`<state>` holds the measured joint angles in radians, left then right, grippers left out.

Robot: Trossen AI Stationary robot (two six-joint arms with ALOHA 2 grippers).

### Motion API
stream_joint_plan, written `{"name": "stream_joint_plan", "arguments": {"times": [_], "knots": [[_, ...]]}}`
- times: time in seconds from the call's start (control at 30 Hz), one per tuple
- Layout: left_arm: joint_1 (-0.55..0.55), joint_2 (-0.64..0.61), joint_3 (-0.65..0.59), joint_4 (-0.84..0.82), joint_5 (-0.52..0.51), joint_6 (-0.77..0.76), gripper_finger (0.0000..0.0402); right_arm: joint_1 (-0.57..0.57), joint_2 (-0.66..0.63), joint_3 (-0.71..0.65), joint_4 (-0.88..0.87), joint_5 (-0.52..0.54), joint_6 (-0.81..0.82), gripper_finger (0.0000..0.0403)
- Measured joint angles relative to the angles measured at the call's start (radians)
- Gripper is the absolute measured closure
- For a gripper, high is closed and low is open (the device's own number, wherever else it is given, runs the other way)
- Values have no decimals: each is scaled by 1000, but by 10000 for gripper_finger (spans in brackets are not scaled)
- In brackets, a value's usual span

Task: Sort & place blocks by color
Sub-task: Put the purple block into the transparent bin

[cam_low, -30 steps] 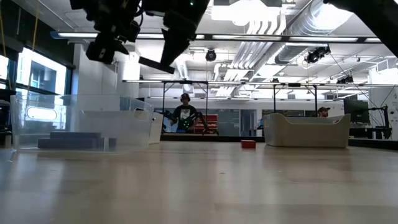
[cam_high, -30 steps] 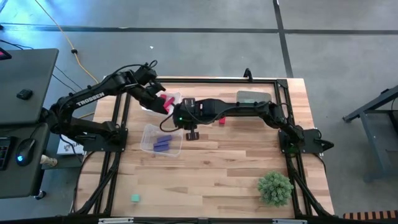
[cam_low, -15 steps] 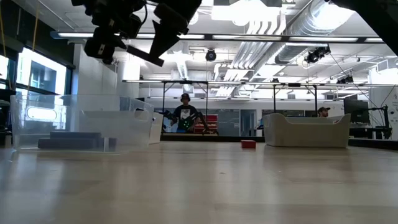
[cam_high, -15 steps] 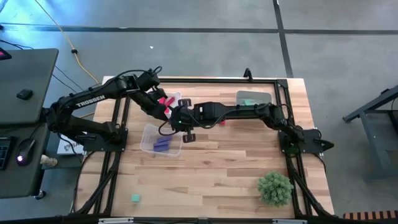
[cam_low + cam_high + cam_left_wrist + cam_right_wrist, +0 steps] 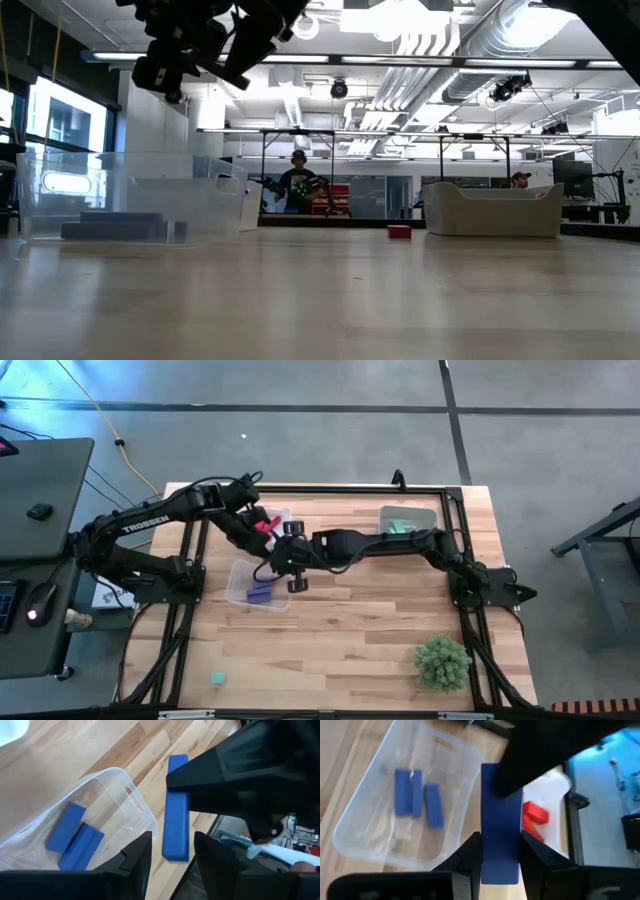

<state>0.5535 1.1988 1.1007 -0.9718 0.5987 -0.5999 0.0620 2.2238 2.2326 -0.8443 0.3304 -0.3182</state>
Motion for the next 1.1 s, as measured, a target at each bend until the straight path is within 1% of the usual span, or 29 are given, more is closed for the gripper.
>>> {"name": "stream_joint_plan", "arguments": {"times": [0.13, 0.33, 0.43, 0.53, 0.73, 0.8, 0.9, 0.97, 1.1], "knots": [[-13, 0, 0, 1, 2, 0, 264, -2, -11, 0, 40, 15, 3, 324], [-14, 0, 0, 2, -5, 0, 267, -3, -11, 0, 61, -1, 3, 324], [-15, 0, 0, 3, -4, 0, 282, -3, -11, 0, 61, 1, 5, 324], [-19, 0, 0, 6, -4, 1, 306, -3, -11, 0, 62, -1, 5, 324], [-18, -1, 0, 4, -7, 58, 355, -3, -11, 0, 62, -1, 2, 325], [-19, -1, 0, 1, -22, 85, 362, -2, -11, 0, 62, -1, 3, 325], [-19, -1, 0, 2, -46, 117, 363, -3, -11, -1, 61, 6, 2, 324], [-19, -1, 0, 3, -48, 138, 362, -3, -11, -1, 61, 12, 6, 311], [-19, -1, 0, -1, -69, 192, 362, -2, -11, -1, 64, 18, 76, 268]]}}
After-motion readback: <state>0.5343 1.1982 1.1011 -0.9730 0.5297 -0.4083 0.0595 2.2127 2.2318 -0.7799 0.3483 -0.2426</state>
